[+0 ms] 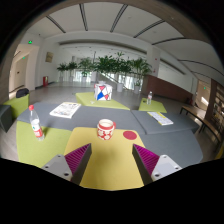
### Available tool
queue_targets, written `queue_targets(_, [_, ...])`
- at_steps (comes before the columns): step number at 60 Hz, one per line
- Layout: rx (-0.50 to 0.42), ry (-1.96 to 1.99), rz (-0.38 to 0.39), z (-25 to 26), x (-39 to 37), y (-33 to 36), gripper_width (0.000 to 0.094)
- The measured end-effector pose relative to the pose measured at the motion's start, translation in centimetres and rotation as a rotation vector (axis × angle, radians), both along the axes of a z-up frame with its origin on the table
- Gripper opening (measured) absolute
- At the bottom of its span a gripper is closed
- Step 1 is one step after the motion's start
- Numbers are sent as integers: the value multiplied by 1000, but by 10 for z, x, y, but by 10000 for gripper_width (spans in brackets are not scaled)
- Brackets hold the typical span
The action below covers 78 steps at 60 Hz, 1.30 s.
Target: Pour water
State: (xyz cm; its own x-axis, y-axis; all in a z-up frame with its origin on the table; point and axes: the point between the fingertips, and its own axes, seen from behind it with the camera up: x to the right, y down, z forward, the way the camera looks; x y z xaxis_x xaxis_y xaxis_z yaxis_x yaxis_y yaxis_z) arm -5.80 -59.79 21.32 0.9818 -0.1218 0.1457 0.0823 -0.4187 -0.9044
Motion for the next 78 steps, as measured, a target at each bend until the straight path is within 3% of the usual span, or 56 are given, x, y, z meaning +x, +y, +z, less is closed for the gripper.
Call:
queue_targets(14, [-49, -31, 47, -29, -29, 1, 855])
queue_targets(27, [-107, -11, 207, -76, -140, 1, 851])
queue_targets(38, [-68, 42, 334, -88, -263, 24, 853])
queue_targets(48, [-15, 72, 397, -98, -356, 80, 854])
queue_targets(70, [66, 88, 345, -130, -429, 221, 818])
queue_targets(78, [85, 89, 330, -140, -433, 245, 612])
